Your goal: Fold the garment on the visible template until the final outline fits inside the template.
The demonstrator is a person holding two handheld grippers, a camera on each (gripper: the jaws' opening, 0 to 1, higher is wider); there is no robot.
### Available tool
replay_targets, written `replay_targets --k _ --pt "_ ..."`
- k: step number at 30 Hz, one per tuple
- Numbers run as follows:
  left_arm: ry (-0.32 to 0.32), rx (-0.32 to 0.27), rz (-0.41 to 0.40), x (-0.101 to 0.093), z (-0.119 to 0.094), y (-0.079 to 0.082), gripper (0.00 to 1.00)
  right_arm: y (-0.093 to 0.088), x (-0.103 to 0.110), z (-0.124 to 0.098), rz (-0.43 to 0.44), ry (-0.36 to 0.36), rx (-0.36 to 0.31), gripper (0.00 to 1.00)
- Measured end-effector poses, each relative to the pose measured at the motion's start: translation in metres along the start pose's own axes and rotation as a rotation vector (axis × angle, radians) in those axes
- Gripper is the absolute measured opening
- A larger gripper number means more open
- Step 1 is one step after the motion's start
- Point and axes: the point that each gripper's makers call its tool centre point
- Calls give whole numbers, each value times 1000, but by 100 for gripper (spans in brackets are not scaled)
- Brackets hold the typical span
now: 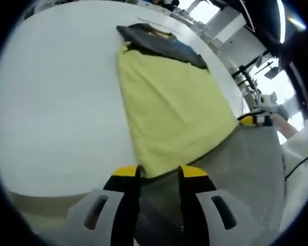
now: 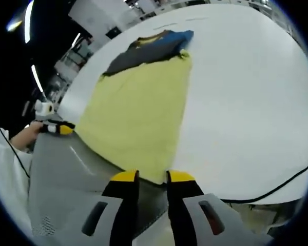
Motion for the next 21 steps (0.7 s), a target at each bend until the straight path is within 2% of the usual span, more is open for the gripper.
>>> replay_targets --k 10,21 --pt "8 15 -23 3 1 -1 19 -1 -5 4 35 -8 10 14" --pt "25 29 -35 8 3 -2 8 -3 -8 7 35 -14 22 6"
Point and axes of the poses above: the point that each gripper's makers call its tool centre point, and the gripper's own axes: z roughly forward along the fingers, x roughly to its left, y roughly out of its top, and after that the axes turned 9 degrees about z, right-handed
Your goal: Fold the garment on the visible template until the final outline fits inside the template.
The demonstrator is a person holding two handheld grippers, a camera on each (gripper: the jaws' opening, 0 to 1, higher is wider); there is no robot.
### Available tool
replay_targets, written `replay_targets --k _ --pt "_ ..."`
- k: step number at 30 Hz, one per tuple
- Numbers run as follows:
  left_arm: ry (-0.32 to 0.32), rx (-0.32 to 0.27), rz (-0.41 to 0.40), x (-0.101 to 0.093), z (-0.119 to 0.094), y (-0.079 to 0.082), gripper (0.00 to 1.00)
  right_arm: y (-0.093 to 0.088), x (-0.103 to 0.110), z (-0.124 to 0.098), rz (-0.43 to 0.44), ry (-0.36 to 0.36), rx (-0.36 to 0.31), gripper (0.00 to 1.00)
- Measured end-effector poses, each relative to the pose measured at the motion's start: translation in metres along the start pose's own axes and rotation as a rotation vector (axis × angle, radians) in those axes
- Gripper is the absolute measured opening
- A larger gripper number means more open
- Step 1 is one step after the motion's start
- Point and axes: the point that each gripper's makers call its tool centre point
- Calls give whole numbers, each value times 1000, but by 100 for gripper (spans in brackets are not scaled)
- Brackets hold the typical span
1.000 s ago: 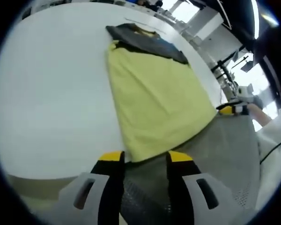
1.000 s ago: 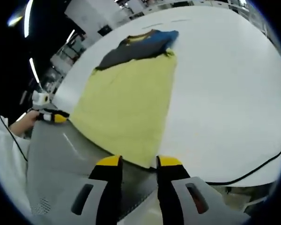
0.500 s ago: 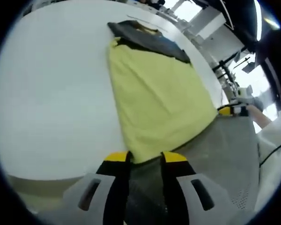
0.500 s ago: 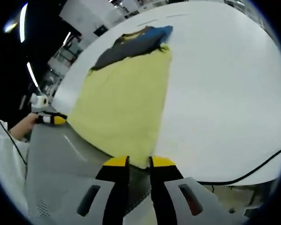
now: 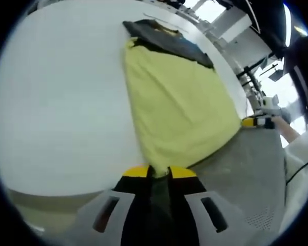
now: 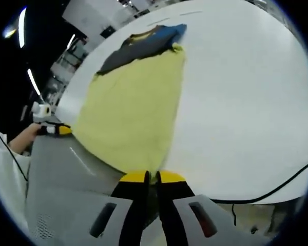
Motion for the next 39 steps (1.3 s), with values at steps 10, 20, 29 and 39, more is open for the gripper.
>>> replay_targets --k 10,20,29,39 --pt "22 15 -17 4 1 -1 0 2 1 0 -3 3 -1 4" --pt "12 10 -26 2 -2 2 0 5 4 -5 6 10 -17 3" --pt "0 -24 -36 -2 -12 10 0 11 12 -20 18 50 -67 3" --pt "-26 -91 -68 -9 -29 17 0 20 29 -40 -6 104 -162 3"
Point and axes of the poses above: the point that each gripper's makers call its tool centre point, and the gripper's own axes: z roughly forward along the fingers, x roughly to its left, y roughly out of its top, and after that the axes turned 9 degrees about z, right-handed
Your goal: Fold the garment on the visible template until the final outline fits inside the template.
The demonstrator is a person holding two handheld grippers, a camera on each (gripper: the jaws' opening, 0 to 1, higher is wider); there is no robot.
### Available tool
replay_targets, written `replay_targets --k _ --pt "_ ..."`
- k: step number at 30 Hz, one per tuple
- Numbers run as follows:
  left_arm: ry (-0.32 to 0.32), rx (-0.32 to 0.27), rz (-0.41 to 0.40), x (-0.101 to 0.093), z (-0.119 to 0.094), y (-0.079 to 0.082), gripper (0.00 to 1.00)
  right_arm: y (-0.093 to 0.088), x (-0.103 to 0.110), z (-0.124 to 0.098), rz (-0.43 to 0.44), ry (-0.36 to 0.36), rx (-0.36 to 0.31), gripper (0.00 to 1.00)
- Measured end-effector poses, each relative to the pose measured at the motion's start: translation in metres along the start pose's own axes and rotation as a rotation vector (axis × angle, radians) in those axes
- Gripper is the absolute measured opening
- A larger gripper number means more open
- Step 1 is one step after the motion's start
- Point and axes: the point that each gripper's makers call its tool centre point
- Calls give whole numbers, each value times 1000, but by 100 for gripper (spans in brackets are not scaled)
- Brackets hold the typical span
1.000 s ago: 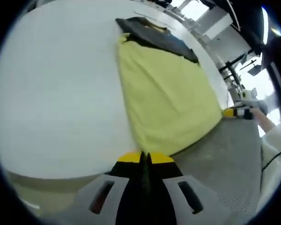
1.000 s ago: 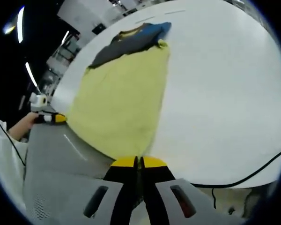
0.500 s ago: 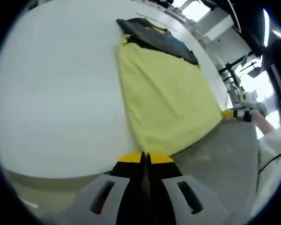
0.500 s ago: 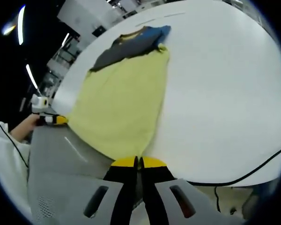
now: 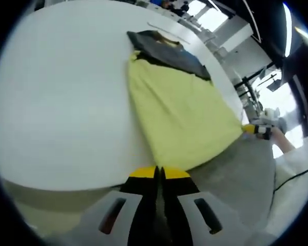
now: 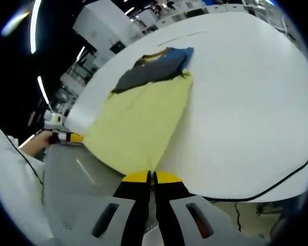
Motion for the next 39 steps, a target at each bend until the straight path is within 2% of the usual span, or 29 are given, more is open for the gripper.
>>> replay_targets --k 12,29,39 --pt "-39 -93 -37 -20 -34 12 0 2 23 -29 16 54 -83 3" --pt "-85 -118 -43 -49 -64 6 0 -5 49 -57 -64 86 -73 3" --pt "-115 -167 -75 -61 -85 12 0 -4 60 -73 -87 138 -88 3"
Point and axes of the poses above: the point that each gripper's makers call its tool centre point, and the gripper's own axes: z roughly forward along the fingers, x roughly to its left, y roughly out of its top, and after that the axes turned 9 degrees about z, right-handed
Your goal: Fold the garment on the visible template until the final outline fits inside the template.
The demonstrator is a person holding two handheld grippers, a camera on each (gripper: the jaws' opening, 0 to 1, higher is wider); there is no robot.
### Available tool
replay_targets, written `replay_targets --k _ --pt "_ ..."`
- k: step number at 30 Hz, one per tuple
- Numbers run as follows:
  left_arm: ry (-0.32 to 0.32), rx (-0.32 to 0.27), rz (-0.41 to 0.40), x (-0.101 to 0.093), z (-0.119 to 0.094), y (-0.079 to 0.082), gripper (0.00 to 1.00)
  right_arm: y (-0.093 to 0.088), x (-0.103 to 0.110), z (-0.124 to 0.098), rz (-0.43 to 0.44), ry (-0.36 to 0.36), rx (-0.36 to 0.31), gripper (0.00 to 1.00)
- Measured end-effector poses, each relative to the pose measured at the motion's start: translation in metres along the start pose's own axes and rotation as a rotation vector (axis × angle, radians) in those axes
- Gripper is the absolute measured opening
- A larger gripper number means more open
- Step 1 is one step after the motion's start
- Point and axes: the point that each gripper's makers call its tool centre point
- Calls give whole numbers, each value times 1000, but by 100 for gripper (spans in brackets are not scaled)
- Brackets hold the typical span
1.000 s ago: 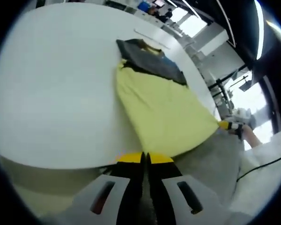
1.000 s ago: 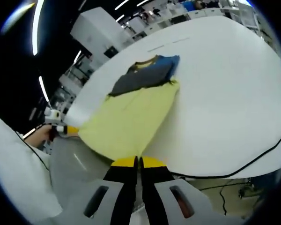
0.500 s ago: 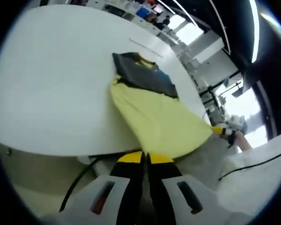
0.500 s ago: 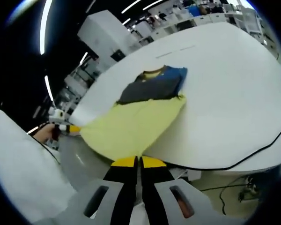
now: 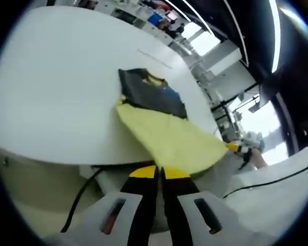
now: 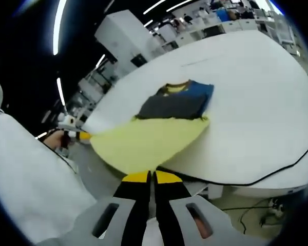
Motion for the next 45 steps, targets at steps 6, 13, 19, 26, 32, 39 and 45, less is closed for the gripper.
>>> replay_targets --k 6,13,19,26,32,39,45 --pt "-4 -4 -1 -8 -9 -2 0 -3 8 -6 -16 37 7 3" --pt "18 -46 -22 -15 -26 7 0 1 28 -15 -55 124 6 3" --pt "1 -75 32 -29 -35 29 0 14 41 -24 -89 162 -19 3" --pt "-16 -119 71 -27 -34 56 0 45 38 -26 -72 145 -100 3" --pt "-33 -168 56 -11 -18 97 0 77 26 -11 -55 108 -132 3" --pt "-25 -208 40 6 1 136 0 120 13 2 -55 80 -176 3" --pt "6 -228 21 25 23 163 0 146 5 15 -67 70 -187 3"
Point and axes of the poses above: the point that each gripper's makers call its tool centre point, and the gripper's own axes: z roughly forward along the fingers, x roughly to its left, y roughly out of its top, and after that the axes turned 9 degrees about z, right-handed
